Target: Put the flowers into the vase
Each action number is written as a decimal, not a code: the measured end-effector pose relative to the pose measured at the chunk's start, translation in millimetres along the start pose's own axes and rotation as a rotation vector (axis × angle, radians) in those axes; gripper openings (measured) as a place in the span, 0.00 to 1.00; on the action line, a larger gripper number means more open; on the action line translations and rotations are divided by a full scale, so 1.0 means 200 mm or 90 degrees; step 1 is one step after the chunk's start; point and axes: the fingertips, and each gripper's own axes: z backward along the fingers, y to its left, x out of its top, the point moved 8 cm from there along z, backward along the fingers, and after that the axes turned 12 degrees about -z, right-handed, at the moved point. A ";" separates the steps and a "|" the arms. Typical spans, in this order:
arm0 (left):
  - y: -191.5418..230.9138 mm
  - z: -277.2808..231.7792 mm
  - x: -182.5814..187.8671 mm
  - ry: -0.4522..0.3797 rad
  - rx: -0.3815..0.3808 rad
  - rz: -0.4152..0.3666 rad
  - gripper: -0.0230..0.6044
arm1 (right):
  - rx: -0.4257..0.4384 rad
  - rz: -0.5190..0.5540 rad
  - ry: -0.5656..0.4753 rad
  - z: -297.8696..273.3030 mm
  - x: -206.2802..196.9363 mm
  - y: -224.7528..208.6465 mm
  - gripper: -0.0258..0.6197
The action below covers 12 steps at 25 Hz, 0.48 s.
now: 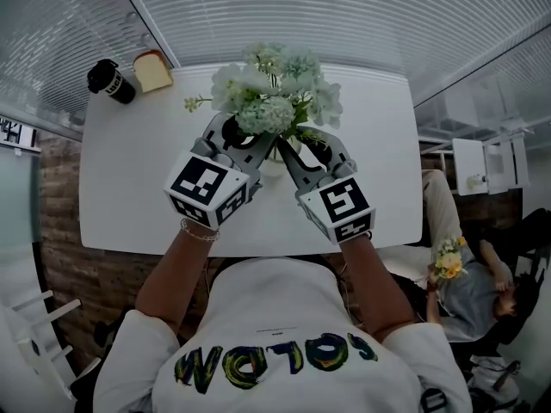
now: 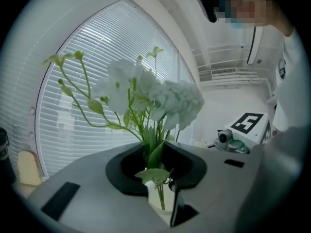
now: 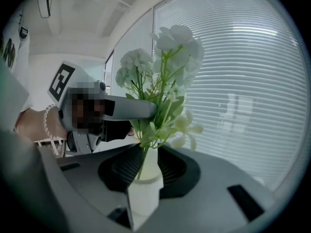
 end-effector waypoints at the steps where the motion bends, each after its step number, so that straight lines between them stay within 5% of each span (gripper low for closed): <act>1: 0.00 0.00 -0.01 0.001 0.000 0.001 0.19 | -0.001 -0.002 0.001 0.00 -0.01 0.00 0.20; 12: -0.03 0.04 -0.07 0.019 -0.003 0.006 0.22 | 0.020 -0.022 -0.001 0.04 -0.03 0.03 0.20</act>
